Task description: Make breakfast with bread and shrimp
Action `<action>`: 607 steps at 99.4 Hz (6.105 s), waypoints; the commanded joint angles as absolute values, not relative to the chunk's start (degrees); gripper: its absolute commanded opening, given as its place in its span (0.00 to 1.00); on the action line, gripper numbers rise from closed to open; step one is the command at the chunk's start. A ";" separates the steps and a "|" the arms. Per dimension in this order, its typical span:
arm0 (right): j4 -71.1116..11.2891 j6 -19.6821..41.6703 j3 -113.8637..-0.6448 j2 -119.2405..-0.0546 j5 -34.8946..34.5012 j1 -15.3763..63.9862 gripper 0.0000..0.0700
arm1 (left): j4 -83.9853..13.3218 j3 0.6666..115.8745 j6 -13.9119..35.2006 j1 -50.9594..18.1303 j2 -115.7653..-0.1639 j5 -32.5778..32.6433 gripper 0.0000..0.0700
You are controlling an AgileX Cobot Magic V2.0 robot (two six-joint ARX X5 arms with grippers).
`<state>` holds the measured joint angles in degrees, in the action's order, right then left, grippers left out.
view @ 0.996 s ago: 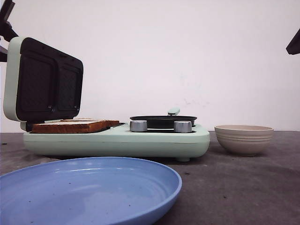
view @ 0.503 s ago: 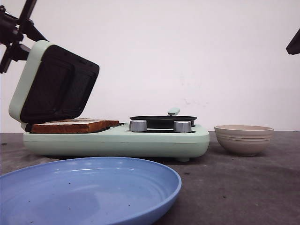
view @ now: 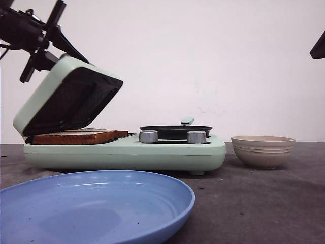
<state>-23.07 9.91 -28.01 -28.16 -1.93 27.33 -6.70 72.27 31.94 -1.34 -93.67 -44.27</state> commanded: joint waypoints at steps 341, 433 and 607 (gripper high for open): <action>-23.70 11.75 -36.47 -34.89 -0.60 20.49 0.01 | -16.38 55.68 6.37 -19.51 -52.16 -15.05 0.50; -32.99 11.77 -70.54 -87.85 -20.23 -0.95 0.30 | -15.16 29.69 6.79 -19.51 -24.25 -12.88 0.50; -29.21 8.56 -74.28 -111.07 -16.45 1.19 0.30 | -15.22 29.69 5.41 -19.51 -24.29 -12.86 0.50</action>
<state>-29.45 9.21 -73.06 -109.23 -16.43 0.49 -15.84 29.45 6.33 -19.27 -24.25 -13.21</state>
